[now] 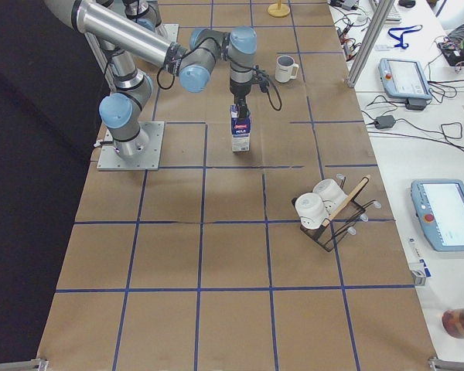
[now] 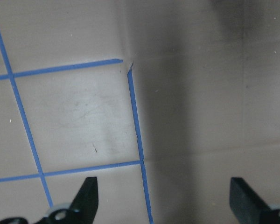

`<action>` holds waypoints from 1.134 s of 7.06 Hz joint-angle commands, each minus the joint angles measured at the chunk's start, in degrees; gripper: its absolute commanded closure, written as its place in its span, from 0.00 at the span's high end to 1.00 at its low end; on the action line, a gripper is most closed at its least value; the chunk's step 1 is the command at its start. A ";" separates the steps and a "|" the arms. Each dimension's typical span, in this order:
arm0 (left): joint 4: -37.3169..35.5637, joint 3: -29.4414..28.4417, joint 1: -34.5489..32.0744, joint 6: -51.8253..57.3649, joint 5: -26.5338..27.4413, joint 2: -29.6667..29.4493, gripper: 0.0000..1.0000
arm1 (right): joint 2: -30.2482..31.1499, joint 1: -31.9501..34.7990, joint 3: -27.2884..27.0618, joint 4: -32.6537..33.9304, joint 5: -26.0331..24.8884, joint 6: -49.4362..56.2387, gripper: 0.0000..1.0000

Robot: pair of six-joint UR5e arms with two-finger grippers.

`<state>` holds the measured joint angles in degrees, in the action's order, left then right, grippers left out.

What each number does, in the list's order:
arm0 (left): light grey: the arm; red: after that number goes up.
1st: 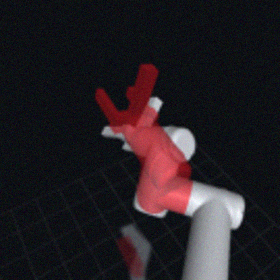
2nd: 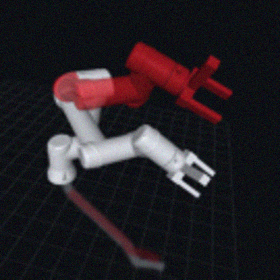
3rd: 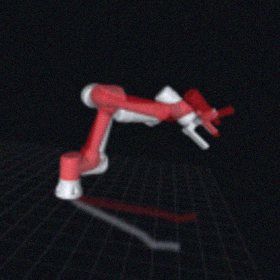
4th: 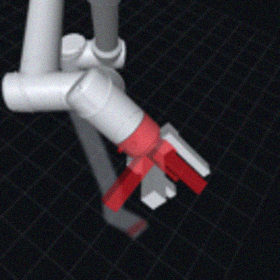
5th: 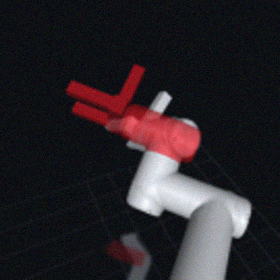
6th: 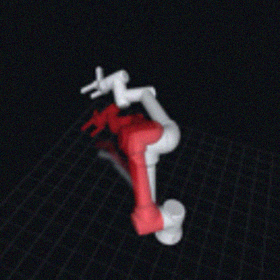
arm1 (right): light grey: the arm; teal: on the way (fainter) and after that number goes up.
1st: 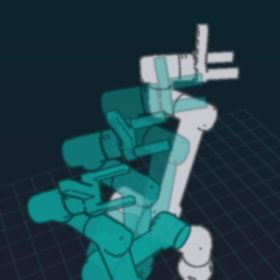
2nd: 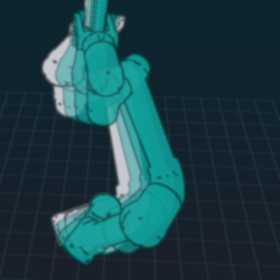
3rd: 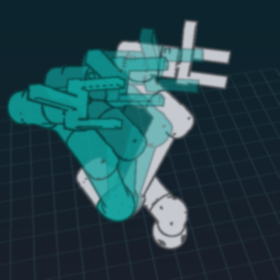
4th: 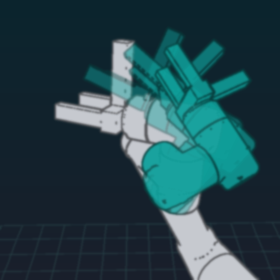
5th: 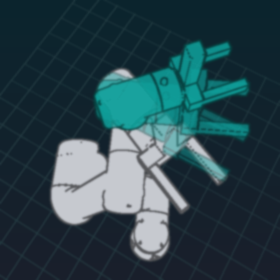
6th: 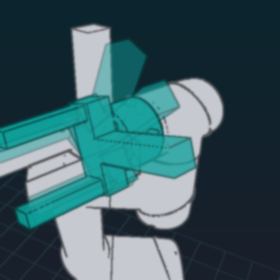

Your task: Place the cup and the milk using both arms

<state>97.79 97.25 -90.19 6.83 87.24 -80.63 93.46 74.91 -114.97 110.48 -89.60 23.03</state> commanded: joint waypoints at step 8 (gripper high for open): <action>0.11 1.72 0.37 1.61 3.10 0.65 1.00 | -0.03 -0.03 -0.43 3.96 0.12 -1.14 0.71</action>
<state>97.70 98.91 -89.83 8.35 89.41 -80.23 93.50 74.88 -115.38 114.42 -89.44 21.78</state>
